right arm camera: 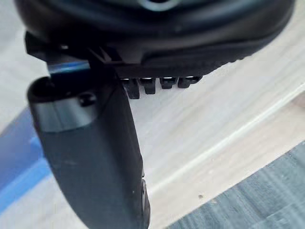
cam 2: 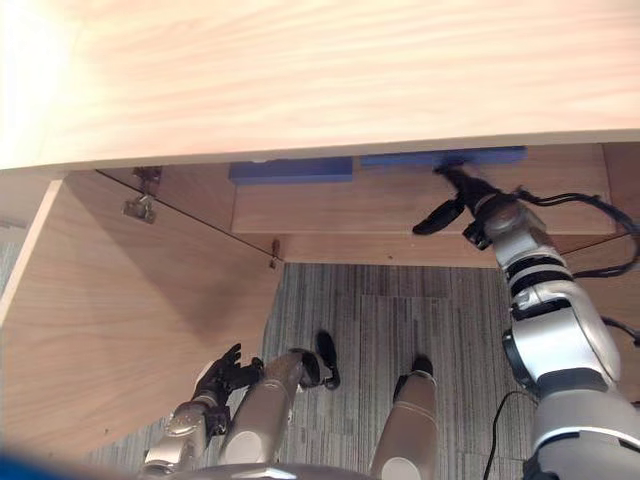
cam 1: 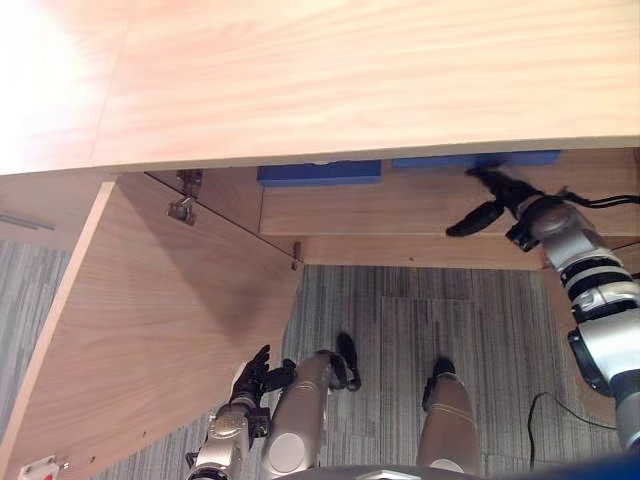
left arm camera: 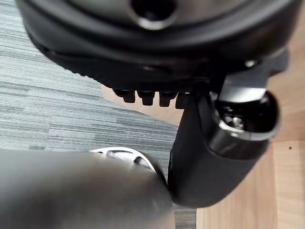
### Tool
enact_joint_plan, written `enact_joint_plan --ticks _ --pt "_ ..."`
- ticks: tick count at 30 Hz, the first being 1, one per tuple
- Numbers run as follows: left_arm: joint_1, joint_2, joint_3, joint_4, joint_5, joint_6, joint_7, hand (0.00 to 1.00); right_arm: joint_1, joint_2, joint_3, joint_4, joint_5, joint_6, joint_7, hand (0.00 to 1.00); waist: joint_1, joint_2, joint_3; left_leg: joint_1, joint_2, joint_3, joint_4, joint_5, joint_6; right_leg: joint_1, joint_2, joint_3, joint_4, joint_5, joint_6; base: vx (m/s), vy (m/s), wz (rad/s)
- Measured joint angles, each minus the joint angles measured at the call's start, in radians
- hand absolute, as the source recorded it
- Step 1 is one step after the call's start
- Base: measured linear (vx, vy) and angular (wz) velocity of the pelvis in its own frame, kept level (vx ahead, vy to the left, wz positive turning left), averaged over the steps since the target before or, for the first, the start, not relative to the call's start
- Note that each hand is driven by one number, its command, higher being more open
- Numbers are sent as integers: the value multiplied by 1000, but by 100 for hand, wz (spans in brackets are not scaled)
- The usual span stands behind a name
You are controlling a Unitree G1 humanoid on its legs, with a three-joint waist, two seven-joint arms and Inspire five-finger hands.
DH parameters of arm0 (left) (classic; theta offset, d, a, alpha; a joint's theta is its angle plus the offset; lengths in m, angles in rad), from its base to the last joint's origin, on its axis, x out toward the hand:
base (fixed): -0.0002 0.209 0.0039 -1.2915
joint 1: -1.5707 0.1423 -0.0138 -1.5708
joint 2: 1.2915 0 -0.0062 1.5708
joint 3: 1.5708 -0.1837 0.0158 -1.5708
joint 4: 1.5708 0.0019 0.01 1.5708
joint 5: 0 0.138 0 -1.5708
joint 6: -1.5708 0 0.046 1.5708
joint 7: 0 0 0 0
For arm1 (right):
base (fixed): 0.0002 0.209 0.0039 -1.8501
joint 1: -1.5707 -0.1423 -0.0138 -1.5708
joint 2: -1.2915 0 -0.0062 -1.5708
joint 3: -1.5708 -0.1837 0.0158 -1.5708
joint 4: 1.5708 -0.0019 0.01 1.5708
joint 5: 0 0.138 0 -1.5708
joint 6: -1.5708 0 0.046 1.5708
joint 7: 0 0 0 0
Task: Walk over to the cabinet, pick up the folder, carry it to the office cabinet, place the folder inside the office cabinet, then close the office cabinet door
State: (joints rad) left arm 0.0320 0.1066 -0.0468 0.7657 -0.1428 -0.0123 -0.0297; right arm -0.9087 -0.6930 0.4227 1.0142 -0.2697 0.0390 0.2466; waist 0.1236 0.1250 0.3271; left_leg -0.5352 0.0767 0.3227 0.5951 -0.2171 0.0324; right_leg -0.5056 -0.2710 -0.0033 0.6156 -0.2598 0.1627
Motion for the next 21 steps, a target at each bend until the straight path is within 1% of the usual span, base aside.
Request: enact_joint_plan --ticks 3,6,12,13,15,19,21 --pt "-2 -5 -19 -5 0 0 -12 100 10 24 0 0 -131 -5 -25 100 1 0 -8 4 0 12 -18 3 3 0 3 5 -20 14 1 7 40 -7" --pt "-3 -17 -24 -5 0 2 -19 100 29 39 -9 -19 -203 -6 -43 100 1 0 -9 16 -1 26 -29 5 5 3 4 18 -33 21 5 29 39 -13" --pt "-4 -35 -28 4 12 5 -24 100 72 78 -52 -21 -253 -10 -51 100 -1 -1 -23 53 1 30 -54 12 -5 39 11 16 -58 25 3 69 8 -4" --pt "-4 -37 -29 4 20 6 -25 100 75 84 -53 -21 -281 -15 -51 100 -1 -1 -24 62 1 32 -62 14 -9 44 12 17 -62 25 1 55 -13 -4" --pt "-4 -39 -29 5 21 15 -25 100 86 93 -61 -20 -281 -14 -51 100 -2 -1 -24 78 2 32 -72 20 -17 62 13 14 -74 29 -3 52 -14 -2" --pt "-4 -41 -28 13 22 22 -25 100 119 107 -92 -21 -280 -15 -51 100 -2 -1 -25 117 2 32 -97 24 -25 101 16 7 -95 32 -8 24 -13 -2" --pt "-5 -42 -24 25 23 22 -25 100 143 120 -96 -27 -279 -12 -51 100 -2 -1 -27 144 2 32 -126 37 -30 131 23 2 -128 47 -12 17 -18 -5"
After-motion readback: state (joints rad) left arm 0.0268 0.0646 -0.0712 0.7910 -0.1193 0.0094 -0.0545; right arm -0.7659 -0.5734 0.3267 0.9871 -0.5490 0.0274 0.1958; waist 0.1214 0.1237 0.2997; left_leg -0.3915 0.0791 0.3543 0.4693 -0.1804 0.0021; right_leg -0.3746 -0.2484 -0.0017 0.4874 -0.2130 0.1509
